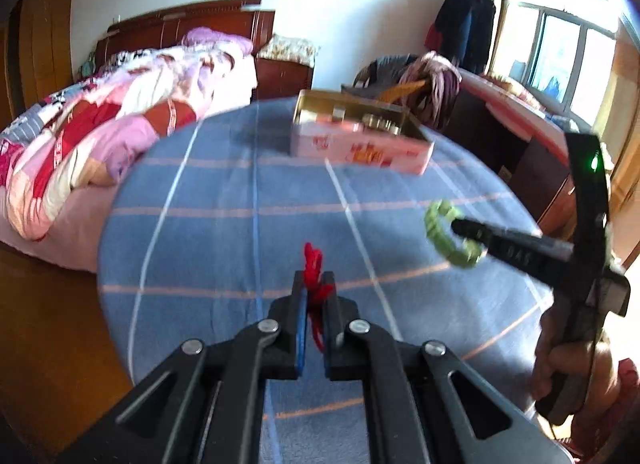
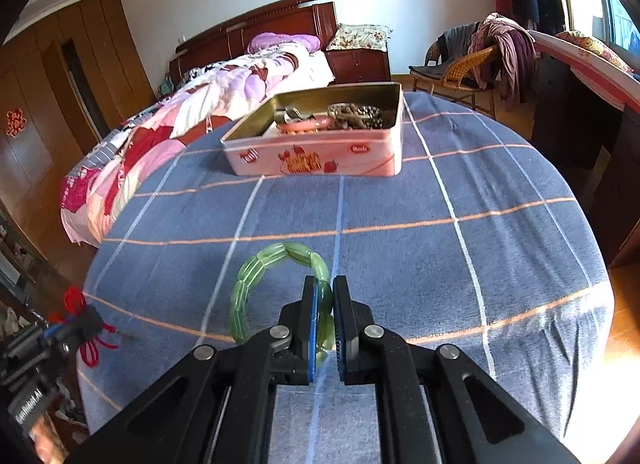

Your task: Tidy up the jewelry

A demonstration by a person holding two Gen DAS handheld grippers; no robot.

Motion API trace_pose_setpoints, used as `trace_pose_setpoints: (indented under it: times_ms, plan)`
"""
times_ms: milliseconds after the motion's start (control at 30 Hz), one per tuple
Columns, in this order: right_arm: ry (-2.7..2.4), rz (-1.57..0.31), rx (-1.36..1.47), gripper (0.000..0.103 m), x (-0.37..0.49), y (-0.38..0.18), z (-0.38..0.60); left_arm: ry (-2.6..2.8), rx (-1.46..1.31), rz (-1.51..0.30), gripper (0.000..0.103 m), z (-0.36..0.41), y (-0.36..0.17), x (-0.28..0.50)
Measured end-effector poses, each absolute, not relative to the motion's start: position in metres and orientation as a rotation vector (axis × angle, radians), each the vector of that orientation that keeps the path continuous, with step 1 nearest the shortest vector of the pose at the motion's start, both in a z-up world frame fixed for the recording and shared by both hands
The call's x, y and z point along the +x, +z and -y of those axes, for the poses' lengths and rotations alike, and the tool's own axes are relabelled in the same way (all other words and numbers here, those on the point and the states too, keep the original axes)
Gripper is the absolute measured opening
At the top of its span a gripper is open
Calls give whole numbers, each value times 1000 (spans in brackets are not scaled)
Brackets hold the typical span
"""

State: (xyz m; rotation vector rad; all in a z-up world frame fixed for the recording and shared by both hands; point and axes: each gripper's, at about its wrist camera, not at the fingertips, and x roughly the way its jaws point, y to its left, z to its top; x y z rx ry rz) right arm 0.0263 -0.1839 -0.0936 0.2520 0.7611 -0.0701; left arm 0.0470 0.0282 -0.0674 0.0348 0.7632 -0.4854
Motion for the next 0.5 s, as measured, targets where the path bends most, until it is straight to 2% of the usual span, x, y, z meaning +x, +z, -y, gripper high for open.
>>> trace_pose_setpoints:
  times_ms: [267, 500]
  plan:
    - [-58, -679, 238, 6, 14, -58, 175, -529, 2, -670, 6, -18, -32, 52]
    - [-56, -653, 243, 6, 11, -45, 177, -546, 10, -647, 6, -7, -23, 58]
